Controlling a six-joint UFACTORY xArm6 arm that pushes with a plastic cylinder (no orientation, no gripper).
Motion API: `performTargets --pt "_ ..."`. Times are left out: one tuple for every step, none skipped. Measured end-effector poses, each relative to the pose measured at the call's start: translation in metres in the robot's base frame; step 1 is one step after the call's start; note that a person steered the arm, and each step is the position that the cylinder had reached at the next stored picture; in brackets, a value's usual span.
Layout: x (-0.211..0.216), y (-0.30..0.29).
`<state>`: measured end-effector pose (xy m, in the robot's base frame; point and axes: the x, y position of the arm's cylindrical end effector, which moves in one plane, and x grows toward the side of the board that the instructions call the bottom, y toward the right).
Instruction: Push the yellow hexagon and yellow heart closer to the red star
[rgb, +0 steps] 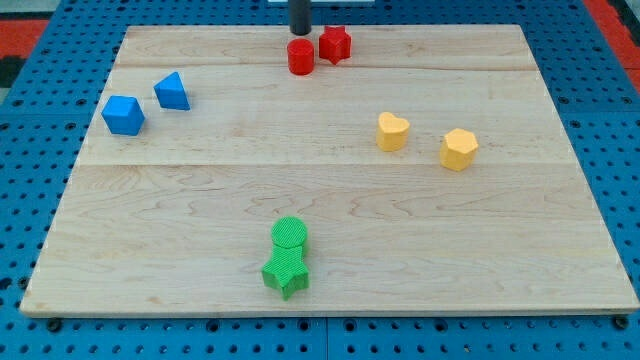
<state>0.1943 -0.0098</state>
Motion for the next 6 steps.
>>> performTargets --pt "0.003 0.097" --pt "0.029 0.108" --pt "0.054 0.066" --pt "0.053 0.027" --pt "0.051 0.079" --pt "0.056 0.127"
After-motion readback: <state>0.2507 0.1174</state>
